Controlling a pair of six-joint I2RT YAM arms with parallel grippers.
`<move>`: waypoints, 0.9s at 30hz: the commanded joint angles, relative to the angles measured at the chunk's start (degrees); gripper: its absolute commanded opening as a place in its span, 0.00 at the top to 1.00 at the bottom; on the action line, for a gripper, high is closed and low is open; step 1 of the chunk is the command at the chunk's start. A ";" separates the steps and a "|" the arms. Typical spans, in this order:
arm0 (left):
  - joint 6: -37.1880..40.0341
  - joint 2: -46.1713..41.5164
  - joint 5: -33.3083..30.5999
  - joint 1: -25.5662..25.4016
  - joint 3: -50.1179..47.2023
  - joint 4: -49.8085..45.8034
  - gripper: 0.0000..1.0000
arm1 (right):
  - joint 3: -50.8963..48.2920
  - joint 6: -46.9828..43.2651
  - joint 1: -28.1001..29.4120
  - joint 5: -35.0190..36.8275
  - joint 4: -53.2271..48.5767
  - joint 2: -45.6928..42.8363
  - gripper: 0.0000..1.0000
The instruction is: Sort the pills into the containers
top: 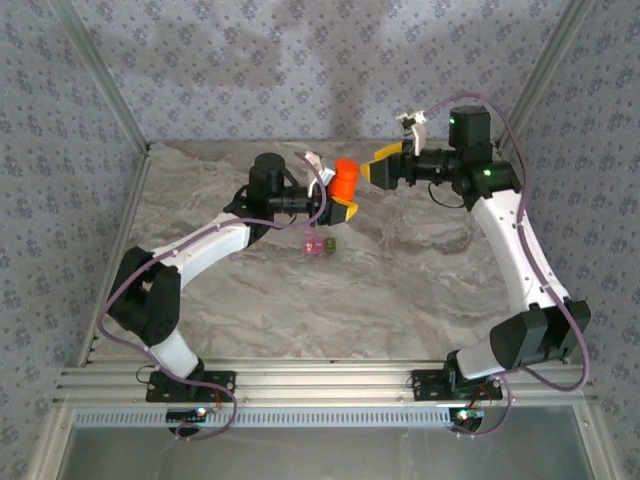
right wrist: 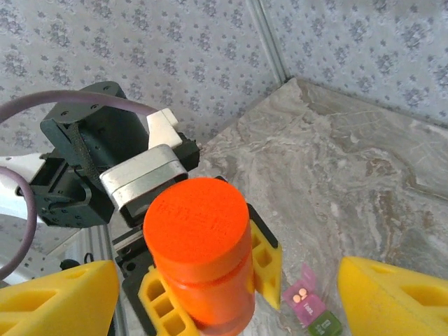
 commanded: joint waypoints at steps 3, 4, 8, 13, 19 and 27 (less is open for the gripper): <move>1.29 -0.84 5.41 -0.07 2.85 -1.19 1.00 | 4.68 -2.77 2.14 -1.99 -3.18 2.23 0.17; 1.24 -0.70 5.46 -0.06 2.98 -1.39 1.00 | 5.15 -2.90 2.48 -1.87 -3.19 2.69 0.17; 1.39 -0.34 5.87 -0.17 3.26 -1.53 1.00 | 6.28 -3.46 3.80 -0.70 -5.06 4.10 0.17; 1.74 -0.22 6.13 -0.24 3.63 -2.20 1.00 | 6.31 -3.43 4.52 0.83 -4.72 5.05 0.17; 1.83 -0.08 6.06 -0.24 3.70 -2.35 1.00 | 6.42 -3.24 5.11 1.17 -4.63 5.50 0.22; 1.73 -0.21 4.65 -0.34 3.79 -2.07 1.00 | 5.54 -2.65 6.01 1.15 -4.40 5.54 0.43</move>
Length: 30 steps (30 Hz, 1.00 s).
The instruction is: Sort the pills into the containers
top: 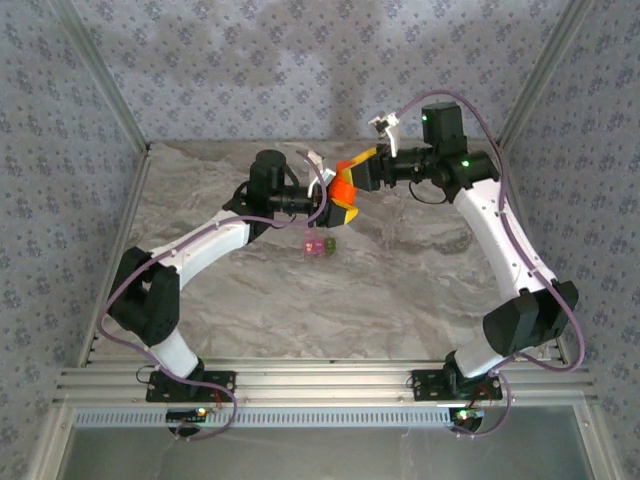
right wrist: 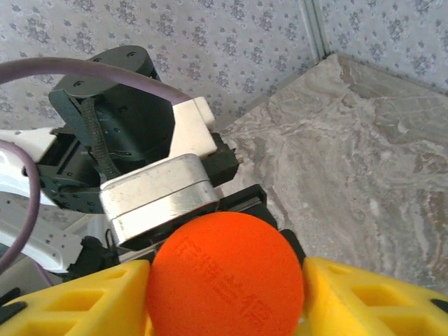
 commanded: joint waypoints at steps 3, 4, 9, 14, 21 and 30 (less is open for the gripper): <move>0.78 -0.33 -1.41 -0.35 1.72 2.80 1.00 | -2.07 2.52 1.05 3.48 3.05 -0.38 0.46; 0.61 -0.43 -2.51 -0.39 1.56 3.19 1.00 | -2.99 3.72 1.44 5.09 4.15 -0.78 0.49; 0.17 -0.91 -8.74 -1.14 0.26 5.74 1.00 | -6.95 9.93 3.72 14.26 8.66 -1.98 0.52; 0.19 -0.99 -15.61 -2.56 -0.95 8.39 1.00 | -9.86 16.68 6.61 21.37 13.66 -2.17 0.53; -1.02 -0.72 -19.19 -3.47 -2.35 11.50 1.00 | -10.75 18.69 7.60 24.56 15.64 -1.84 0.50; -1.11 -1.32 -18.96 -2.08 -2.67 10.30 1.00 | -13.88 16.48 -1.75 11.90 17.31 -9.56 0.15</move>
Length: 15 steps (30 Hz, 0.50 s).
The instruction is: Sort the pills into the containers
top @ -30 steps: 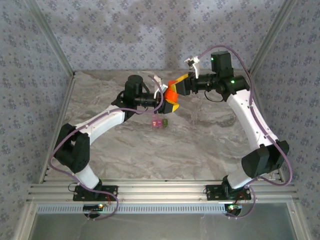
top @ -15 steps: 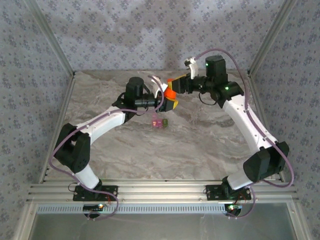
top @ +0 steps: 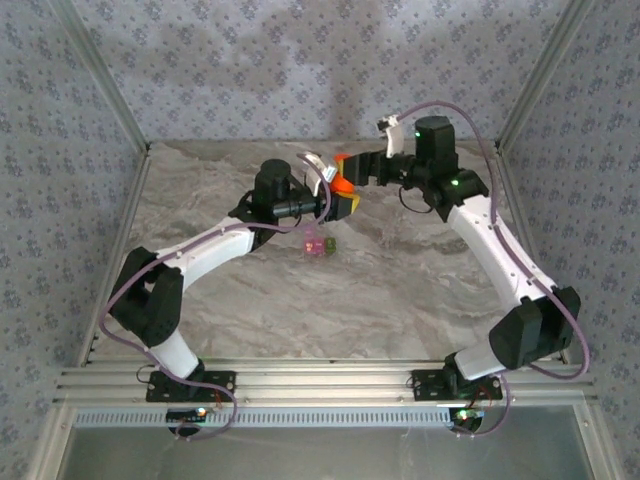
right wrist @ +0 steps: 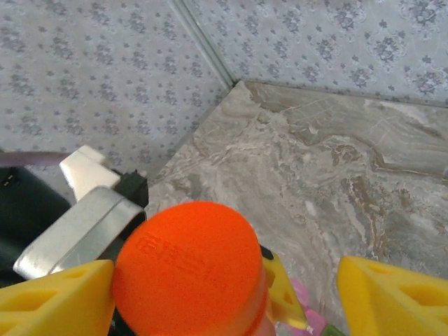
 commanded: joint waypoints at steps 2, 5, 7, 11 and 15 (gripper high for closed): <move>0.89 -1.61 5.08 0.94 1.21 4.40 1.00 | -1.86 -2.56 -6.17 -10.45 0.11 -6.08 0.14; 0.64 -1.53 13.26 1.97 2.06 4.33 1.00 | -0.77 -5.05 -8.96 -16.69 -1.45 -6.51 0.14; 0.53 -1.12 18.37 2.34 3.75 2.56 1.00 | 0.87 -7.31 -9.42 -19.42 -3.10 -5.81 0.14; 1.81 -0.32 25.18 2.43 7.00 -3.19 1.00 | 4.74 -10.46 -9.11 -24.51 -6.40 -2.38 0.14; 2.89 0.40 27.90 2.34 8.88 -7.07 1.00 | 7.44 -11.91 -7.36 -24.75 -7.90 0.22 0.13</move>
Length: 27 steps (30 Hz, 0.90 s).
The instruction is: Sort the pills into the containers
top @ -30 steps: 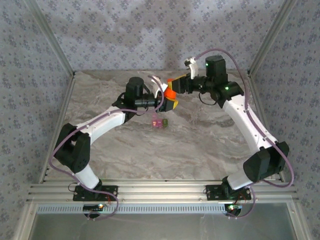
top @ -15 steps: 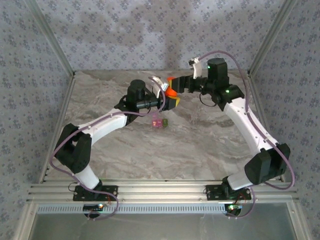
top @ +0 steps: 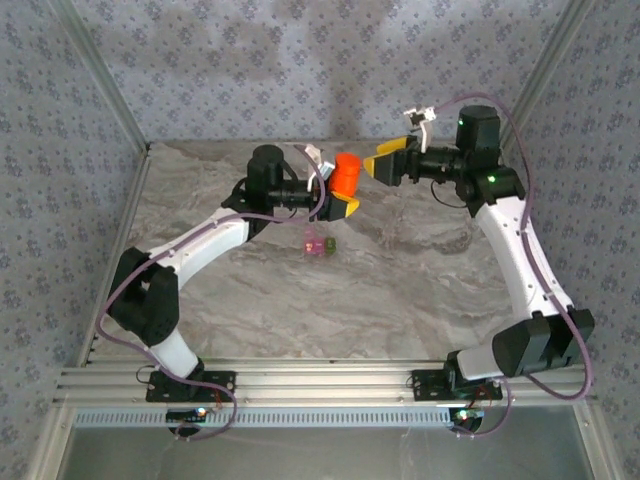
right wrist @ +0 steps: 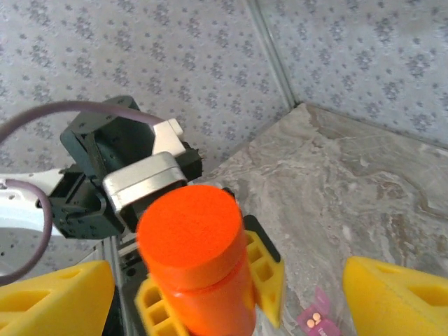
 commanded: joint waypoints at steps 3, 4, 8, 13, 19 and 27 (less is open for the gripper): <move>2.33 0.58 7.22 -0.38 3.08 -4.28 1.00 | 4.10 -3.61 2.37 -3.82 -3.83 3.06 0.13; 2.36 0.67 7.43 -0.35 3.15 -4.64 1.00 | 4.72 -3.86 2.85 -3.83 -4.18 3.59 0.13; 3.13 0.84 7.66 -0.52 3.52 -5.91 1.00 | 5.89 -4.10 3.86 -4.34 -4.52 4.73 0.14; 3.32 0.87 7.59 -0.52 3.51 -6.22 1.00 | 6.32 -4.28 4.63 -4.45 -5.07 5.55 0.16; 3.45 0.84 7.01 -0.57 3.59 -6.17 1.00 | 6.08 -5.37 5.16 -4.78 -7.00 5.89 0.19; 3.62 0.76 6.46 -0.52 3.78 -6.06 1.00 | 5.69 -7.09 5.31 -4.54 -9.73 5.78 0.21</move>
